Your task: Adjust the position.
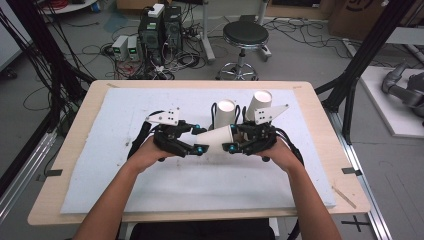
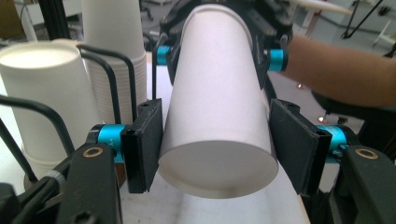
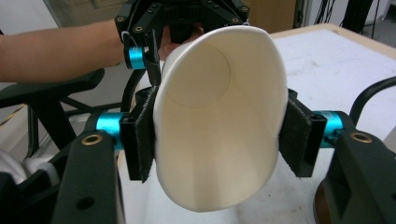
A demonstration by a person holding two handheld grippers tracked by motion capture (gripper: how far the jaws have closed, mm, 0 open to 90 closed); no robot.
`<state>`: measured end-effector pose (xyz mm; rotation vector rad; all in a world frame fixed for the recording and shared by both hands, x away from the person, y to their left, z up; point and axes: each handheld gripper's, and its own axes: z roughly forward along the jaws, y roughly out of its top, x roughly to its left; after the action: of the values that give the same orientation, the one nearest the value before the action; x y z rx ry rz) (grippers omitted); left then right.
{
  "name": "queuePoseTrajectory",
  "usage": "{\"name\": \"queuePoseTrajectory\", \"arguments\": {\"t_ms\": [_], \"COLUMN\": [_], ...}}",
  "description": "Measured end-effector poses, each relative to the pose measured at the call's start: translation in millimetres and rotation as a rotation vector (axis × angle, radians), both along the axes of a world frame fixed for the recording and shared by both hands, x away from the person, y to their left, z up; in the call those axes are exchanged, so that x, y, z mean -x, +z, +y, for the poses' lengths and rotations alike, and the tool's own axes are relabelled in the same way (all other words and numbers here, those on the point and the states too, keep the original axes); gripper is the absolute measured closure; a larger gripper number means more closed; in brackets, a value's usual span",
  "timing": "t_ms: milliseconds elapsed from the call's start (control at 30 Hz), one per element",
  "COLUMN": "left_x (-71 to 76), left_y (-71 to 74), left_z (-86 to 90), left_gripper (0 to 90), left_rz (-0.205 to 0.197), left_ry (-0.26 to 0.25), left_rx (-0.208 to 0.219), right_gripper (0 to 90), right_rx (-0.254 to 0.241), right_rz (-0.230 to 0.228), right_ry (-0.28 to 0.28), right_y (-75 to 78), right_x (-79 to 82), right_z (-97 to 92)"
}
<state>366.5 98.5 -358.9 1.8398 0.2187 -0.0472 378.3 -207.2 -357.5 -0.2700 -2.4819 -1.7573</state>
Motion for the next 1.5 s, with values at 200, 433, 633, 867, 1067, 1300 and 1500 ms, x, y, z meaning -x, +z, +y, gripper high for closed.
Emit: {"name": "queuePoseTrajectory", "arguments": {"t_ms": [200, 433, 633, 867, 1067, 1300, 1500], "left_x": [4.3, 6.6, 6.1, 5.4, 4.3, 3.2, 3.3], "left_y": [-0.2, -1.9, -3.1, -5.8, -1.2, 2.6, 1.6], "left_z": [-7.1, -9.6, -10.5, -9.8, -3.7, 2.6, 0.5], "left_gripper": [25.9, 34.9, 35.1, 37.1, 36.9, 37.0, 36.8], "left_rz": [-0.022, -0.053, -0.052, -0.033, -0.010, -0.014, -0.029], "left_ry": [0.043, 0.031, 0.018, 0.012, 0.020, 0.030, 0.031], "left_rx": [-0.070, -0.119, -0.122, -0.104, -0.028, 0.045, 0.049], "right_gripper": [37.2, 35.6, 35.8, 34.3, 20.0, 18.3, 22.1], "right_rx": [0.024, 0.114, 0.111, 0.088, 0.024, -0.045, -0.047], "right_rz": [0.003, -0.002, -0.007, 0.013, 0.017, 0.028, 0.004], "right_ry": [-0.021, -0.011, -0.011, -0.011, -0.058, -0.080, -0.076], "right_y": [-0.7, 2.4, 10.8, 9.2, 7.4, 6.4, 3.2], "right_x": [-1.7, 2.6, 2.6, 1.3, 1.6, 2.3, 3.5], "right_z": [0.2, 10.9, 13.0, 12.7, 10.6, 5.0, 10.6]}}
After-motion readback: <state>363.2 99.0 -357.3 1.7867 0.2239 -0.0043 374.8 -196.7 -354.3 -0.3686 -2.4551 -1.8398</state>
